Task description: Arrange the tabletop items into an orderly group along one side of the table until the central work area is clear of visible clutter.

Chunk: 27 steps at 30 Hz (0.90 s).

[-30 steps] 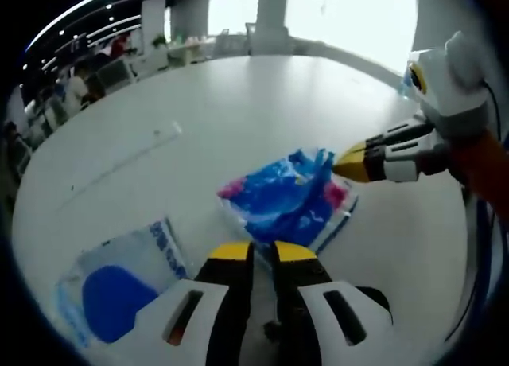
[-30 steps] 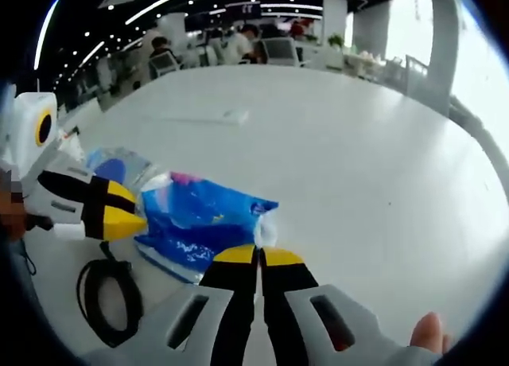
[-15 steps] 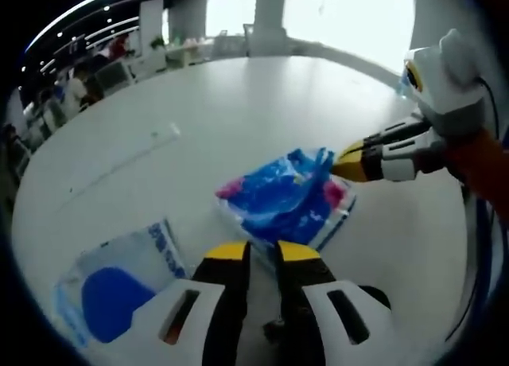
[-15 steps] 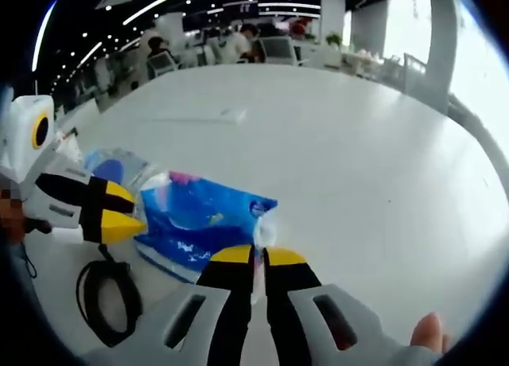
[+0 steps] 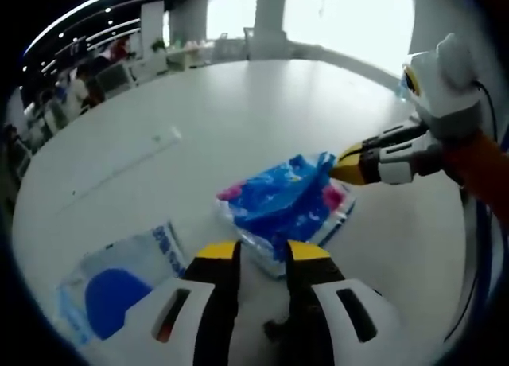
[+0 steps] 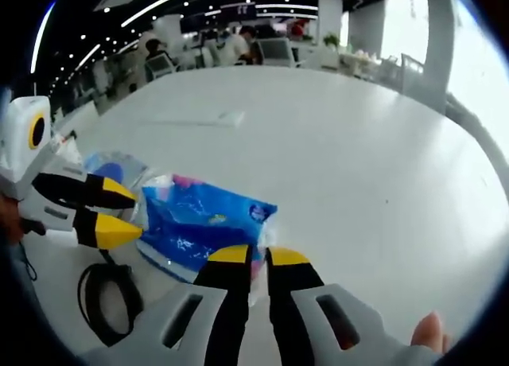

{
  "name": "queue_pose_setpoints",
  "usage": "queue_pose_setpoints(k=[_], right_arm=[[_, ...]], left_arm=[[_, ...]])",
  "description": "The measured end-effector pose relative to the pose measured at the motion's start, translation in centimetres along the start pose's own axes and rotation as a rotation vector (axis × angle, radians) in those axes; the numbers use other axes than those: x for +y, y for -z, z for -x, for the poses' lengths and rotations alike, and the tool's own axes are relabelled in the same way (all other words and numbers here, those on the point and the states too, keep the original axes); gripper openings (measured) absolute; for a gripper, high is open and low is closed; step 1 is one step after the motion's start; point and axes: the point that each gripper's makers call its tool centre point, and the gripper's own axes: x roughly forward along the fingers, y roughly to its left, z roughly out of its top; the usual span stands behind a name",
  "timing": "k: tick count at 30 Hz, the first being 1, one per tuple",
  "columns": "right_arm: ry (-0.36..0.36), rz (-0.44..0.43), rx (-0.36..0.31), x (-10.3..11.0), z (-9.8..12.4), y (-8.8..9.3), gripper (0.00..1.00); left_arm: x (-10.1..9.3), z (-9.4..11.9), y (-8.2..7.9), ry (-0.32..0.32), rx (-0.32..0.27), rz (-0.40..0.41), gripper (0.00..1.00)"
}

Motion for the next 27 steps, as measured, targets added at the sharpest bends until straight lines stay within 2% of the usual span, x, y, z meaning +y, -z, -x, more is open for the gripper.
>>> queue_pose_setpoints(k=[7,15,21,27], right_arm=[[0.003,0.000,-0.002,-0.1,0.1,-0.1,0.09],[0.003,-0.004,-0.004,0.0,0.3,-0.3,0.11],[0.012,-0.002,-0.017,-0.2,0.8,-0.8,0.12],[0.032,0.010,-0.055,-0.6,2.5,-2.0,0.13]], left_arm=[[0.1,0.4,-0.3,-0.001,-0.006,0.003,0.24],[0.1,1.8,-2.1,0.009,-0.055,0.027,0.24],[1.2,3.5,-4.1,0.004,-0.120,0.057,0.25],[2.7,6.5,-4.9,-0.003,-0.177,0.069,0.24]])
